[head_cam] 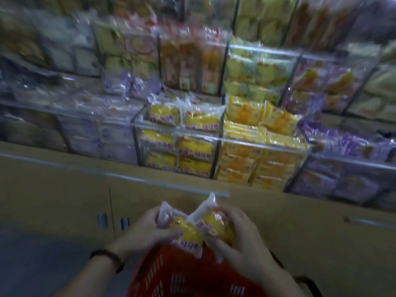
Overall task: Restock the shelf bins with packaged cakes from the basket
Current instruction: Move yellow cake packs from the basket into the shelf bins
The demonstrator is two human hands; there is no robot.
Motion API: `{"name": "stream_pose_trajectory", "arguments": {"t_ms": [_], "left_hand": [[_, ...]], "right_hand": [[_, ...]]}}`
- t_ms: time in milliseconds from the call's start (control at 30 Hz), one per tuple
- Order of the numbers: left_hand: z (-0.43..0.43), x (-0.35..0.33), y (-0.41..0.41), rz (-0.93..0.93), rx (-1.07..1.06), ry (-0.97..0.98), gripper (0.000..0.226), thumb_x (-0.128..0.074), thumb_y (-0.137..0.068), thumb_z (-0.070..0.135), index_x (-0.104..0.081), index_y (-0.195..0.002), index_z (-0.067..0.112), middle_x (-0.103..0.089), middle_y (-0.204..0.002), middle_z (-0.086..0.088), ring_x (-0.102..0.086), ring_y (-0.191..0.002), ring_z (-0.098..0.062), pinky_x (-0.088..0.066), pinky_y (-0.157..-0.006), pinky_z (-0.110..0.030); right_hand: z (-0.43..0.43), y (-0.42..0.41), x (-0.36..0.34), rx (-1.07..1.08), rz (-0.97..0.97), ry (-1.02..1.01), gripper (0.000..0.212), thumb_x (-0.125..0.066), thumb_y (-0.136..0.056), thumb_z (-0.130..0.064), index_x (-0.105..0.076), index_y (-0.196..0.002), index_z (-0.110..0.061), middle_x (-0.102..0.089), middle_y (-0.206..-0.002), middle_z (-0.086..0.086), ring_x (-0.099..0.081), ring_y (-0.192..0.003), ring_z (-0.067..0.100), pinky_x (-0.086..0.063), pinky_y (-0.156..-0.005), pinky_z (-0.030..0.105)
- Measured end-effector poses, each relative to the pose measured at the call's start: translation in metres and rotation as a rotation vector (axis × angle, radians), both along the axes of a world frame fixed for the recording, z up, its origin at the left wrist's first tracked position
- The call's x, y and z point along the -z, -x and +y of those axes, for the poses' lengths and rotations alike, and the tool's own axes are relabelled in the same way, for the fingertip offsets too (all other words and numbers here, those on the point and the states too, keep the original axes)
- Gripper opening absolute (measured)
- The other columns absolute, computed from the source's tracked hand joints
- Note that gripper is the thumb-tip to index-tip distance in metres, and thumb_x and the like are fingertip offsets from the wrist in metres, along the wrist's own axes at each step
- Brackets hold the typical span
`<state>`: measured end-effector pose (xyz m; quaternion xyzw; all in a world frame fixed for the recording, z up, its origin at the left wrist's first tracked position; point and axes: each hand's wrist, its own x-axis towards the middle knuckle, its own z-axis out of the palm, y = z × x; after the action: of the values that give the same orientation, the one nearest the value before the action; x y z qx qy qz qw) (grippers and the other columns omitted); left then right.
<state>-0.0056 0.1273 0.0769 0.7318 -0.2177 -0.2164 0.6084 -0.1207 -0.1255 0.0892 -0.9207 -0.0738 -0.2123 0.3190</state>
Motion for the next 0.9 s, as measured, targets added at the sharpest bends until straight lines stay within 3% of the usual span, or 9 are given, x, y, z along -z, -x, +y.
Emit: {"name": "stream_pose_trajectory", "arguments": {"t_ms": [167, 300, 433, 500, 567, 633, 733, 800, 900], "left_hand": [[0.047, -0.062, -0.018, -0.225, -0.095, 0.127, 0.053, -0.092, -0.069, 0.011, -0.068, -0.115, 0.003, -0.08, -0.101, -0.012, -0.079, -0.089, -0.026, -0.066, -0.067, -0.039], [0.066, -0.157, -0.044, -0.447, -0.17, 0.2, 0.04, -0.085, -0.07, 0.009, -0.07, -0.108, 0.004, -0.083, -0.093, -0.001, -0.079, -0.084, -0.015, -0.065, -0.069, -0.029], [0.066, -0.228, -0.077, -0.603, -0.204, 0.283, 0.027, -0.084, -0.078, 0.017, -0.074, -0.103, 0.015, -0.082, -0.094, 0.002, -0.077, -0.088, -0.014, -0.063, -0.075, -0.027], [0.055, -0.243, -0.098, -0.663, -0.227, 0.281, 0.019, -0.085, -0.081, 0.018, -0.073, -0.095, 0.026, -0.079, -0.086, 0.013, -0.076, -0.084, -0.005, -0.061, -0.073, -0.024], [0.038, -0.246, -0.119, -0.699, -0.278, 0.227, 0.025, -0.087, -0.082, 0.021, -0.071, -0.101, 0.026, -0.08, -0.089, 0.018, -0.075, -0.085, 0.0, -0.059, -0.073, -0.021], [0.026, -0.236, -0.138, -0.654, -0.292, 0.129, 0.045, -0.089, -0.084, 0.026, -0.066, -0.122, 0.025, -0.08, -0.109, 0.01, -0.076, -0.102, -0.008, -0.062, -0.085, -0.033], [0.018, -0.21, -0.16, -0.737, -0.337, -0.126, 0.078, -0.086, -0.083, 0.05, -0.04, -0.147, 0.052, -0.059, -0.149, 0.0, -0.058, -0.133, -0.025, -0.05, -0.108, -0.054], [0.016, -0.2, -0.167, -0.85, -0.415, -0.236, 0.074, -0.076, -0.087, 0.06, -0.028, -0.143, 0.068, -0.048, -0.157, -0.002, -0.047, -0.141, -0.032, -0.036, -0.113, -0.058], [0.014, -0.195, -0.17, -1.001, -0.424, -0.378, 0.052, -0.059, -0.094, 0.068, -0.033, -0.139, 0.065, -0.049, -0.146, 0.008, -0.043, -0.138, -0.027, -0.028, -0.106, -0.052]], "right_hand": [[0.001, -0.011, -0.058, -0.011, -0.177, 0.079, 0.062, -0.078, -0.086, -0.05, -0.052, -0.143, -0.048, -0.063, -0.134, -0.023, -0.063, -0.123, 0.002, -0.052, -0.095, 0.024], [0.01, -0.039, -0.127, 0.102, -0.337, 0.244, 0.054, -0.071, -0.093, -0.052, -0.049, -0.142, -0.043, -0.052, -0.128, -0.021, -0.057, -0.118, 0.011, -0.049, -0.096, 0.039], [0.024, -0.065, -0.191, 0.278, -0.416, 0.41, 0.062, -0.072, -0.096, -0.038, -0.043, -0.151, -0.038, -0.051, -0.129, -0.014, -0.044, -0.128, 0.017, -0.022, -0.098, 0.037], [0.028, -0.075, -0.213, 0.349, -0.406, 0.406, 0.061, -0.068, -0.098, -0.037, -0.039, -0.152, -0.038, -0.055, -0.135, -0.014, -0.039, -0.133, 0.017, -0.02, -0.097, 0.036], [0.033, -0.084, -0.227, 0.382, -0.429, 0.419, 0.058, -0.068, -0.098, -0.037, -0.04, -0.149, -0.038, -0.057, -0.136, -0.013, -0.039, -0.134, 0.018, -0.024, -0.1, 0.04], [0.037, -0.09, -0.232, 0.411, -0.434, 0.472, 0.058, -0.067, -0.098, -0.037, -0.04, -0.149, -0.038, -0.056, -0.139, -0.013, -0.039, -0.136, 0.018, -0.028, -0.105, 0.042], [0.038, -0.1, -0.23, 0.434, -0.419, 0.579, 0.063, -0.067, -0.097, -0.038, -0.037, -0.152, -0.038, -0.057, -0.14, -0.008, -0.043, -0.135, 0.021, -0.034, -0.104, 0.044], [0.038, -0.108, -0.224, 0.441, -0.417, 0.649, 0.069, -0.073, -0.094, -0.036, -0.037, -0.153, -0.038, -0.061, -0.133, -0.006, -0.05, -0.127, 0.024, -0.037, -0.097, 0.044], [0.041, -0.124, -0.215, 0.443, -0.414, 0.722, 0.078, -0.077, -0.091, -0.031, -0.035, -0.155, -0.04, -0.063, -0.131, -0.004, -0.054, -0.123, 0.026, -0.042, -0.095, 0.045]]}}
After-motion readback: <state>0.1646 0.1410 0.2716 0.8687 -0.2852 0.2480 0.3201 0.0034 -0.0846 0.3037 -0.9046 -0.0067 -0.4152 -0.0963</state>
